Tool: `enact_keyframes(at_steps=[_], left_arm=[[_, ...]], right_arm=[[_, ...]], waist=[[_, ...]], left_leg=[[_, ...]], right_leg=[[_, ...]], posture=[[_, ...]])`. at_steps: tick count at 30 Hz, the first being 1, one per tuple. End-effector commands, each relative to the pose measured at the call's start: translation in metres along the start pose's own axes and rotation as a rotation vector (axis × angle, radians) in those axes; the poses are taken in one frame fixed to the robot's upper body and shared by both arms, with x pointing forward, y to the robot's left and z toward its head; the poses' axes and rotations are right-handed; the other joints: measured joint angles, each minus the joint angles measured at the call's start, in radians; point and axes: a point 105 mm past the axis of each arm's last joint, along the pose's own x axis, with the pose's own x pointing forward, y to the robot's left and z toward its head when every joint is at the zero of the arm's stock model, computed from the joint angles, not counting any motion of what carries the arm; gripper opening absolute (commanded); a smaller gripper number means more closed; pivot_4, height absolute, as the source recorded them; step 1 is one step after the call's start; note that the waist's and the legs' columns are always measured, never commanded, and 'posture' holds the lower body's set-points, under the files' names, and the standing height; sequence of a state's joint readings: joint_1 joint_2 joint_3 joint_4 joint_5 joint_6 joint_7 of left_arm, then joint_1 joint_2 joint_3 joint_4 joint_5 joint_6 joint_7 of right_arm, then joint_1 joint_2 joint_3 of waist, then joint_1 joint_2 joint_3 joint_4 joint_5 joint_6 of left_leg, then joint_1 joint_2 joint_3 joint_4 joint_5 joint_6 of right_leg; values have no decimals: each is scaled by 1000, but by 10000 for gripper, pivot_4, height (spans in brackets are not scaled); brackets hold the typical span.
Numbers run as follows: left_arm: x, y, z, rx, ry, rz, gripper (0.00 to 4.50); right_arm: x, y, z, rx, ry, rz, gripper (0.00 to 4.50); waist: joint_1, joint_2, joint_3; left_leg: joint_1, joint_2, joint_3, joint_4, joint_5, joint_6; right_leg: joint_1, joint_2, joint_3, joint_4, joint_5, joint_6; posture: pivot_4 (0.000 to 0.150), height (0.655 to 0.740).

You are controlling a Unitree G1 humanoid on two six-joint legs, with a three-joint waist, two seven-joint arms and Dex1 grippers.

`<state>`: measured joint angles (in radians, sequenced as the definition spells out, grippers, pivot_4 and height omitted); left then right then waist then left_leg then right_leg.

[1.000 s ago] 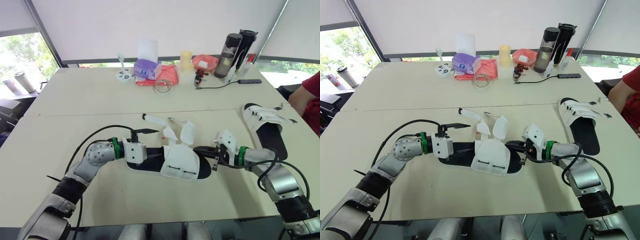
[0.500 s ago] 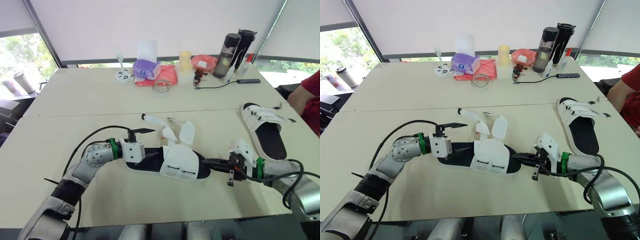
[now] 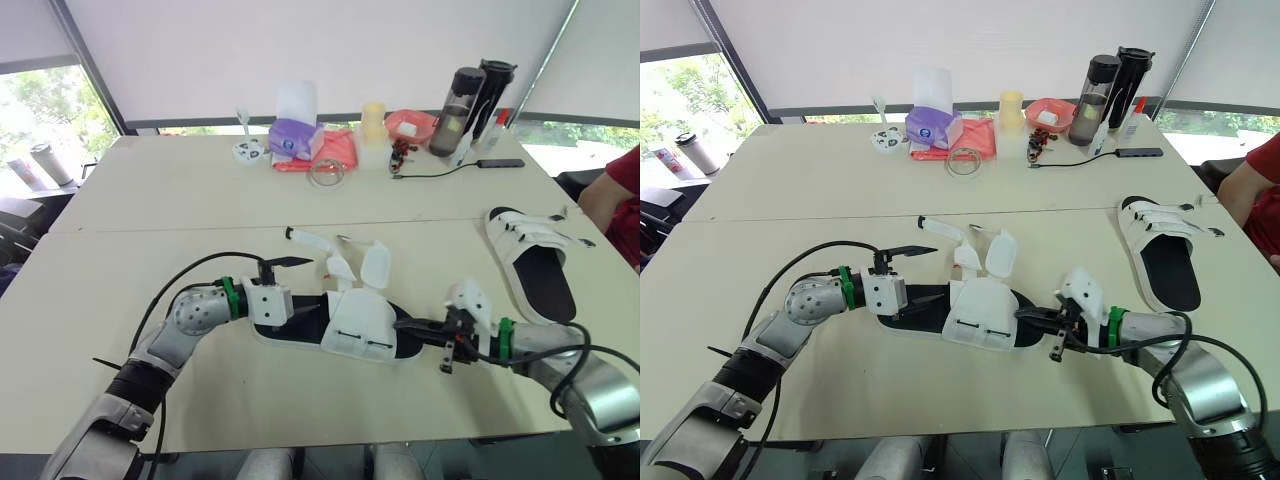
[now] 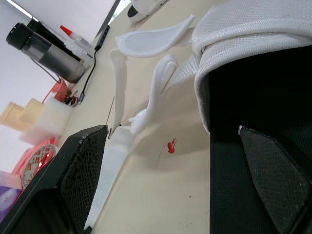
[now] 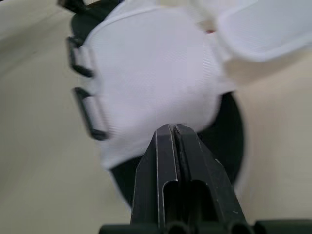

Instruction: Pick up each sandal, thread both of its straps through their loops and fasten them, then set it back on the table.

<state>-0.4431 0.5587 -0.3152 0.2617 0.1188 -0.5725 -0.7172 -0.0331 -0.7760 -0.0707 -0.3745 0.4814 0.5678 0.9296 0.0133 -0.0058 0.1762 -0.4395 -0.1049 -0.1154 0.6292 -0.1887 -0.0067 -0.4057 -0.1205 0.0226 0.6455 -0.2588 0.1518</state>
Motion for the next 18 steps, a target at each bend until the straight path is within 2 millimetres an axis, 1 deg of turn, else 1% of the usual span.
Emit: enact_keyframes(at_steps=[1,6,9,11,13,15,16,17,18], left_arm=[[-7,8,1,8,12,39,45000],[-8,4,1,-26,17,45,45000],[-9,12,-4,-113,36,100,45000],[-7,26,-9,-255,49,173,45000],[-4,38,-13,-535,43,223,45000],[-1,41,-11,-702,30,215,45000],[-1,42,-10,-743,31,209,45000],[-1,43,-9,-819,27,204,45000],[-1,45,-6,-952,6,189,45000]], right_arm=[[-10,6,12,-25,-17,15,385],[-11,16,0,-14,40,49,385],[-4,22,-10,12,55,81,385],[4,24,-18,20,68,94,385],[8,21,-26,17,91,90,385],[9,19,-29,16,95,87,385],[10,19,-29,15,94,88,385],[10,19,-30,15,93,89,385],[11,19,-30,14,91,88,385]], waist=[[0,0,0],[0,0,0],[0,0,0],[0,0,0],[0,0,0],[-2,-1,0],[-3,-1,0],[-4,-1,0],[-5,-1,0]], left_leg=[[0,0,0,0,0,0],[0,0,0,0,0,0],[0,0,0,0,0,0],[0,0,0,0,0,0],[0,0,0,0,0,0],[0,0,0,1,0,0],[0,1,-1,1,0,0],[0,1,-1,0,0,0],[0,1,-1,0,0,0]], right_leg=[[0,0,0,0,0,0],[0,0,0,0,0,0],[0,0,0,0,0,0],[0,0,0,0,0,0],[0,0,0,0,0,0],[0,0,-1,0,0,0],[0,1,-1,0,0,0],[1,1,-1,0,0,0],[1,1,-1,0,0,0]], posture=[[1500,7400],[1500,7400],[1500,7400],[1500,7400],[1500,7400],[1500,7400],[1500,7400],[1500,7400],[1500,7400]])
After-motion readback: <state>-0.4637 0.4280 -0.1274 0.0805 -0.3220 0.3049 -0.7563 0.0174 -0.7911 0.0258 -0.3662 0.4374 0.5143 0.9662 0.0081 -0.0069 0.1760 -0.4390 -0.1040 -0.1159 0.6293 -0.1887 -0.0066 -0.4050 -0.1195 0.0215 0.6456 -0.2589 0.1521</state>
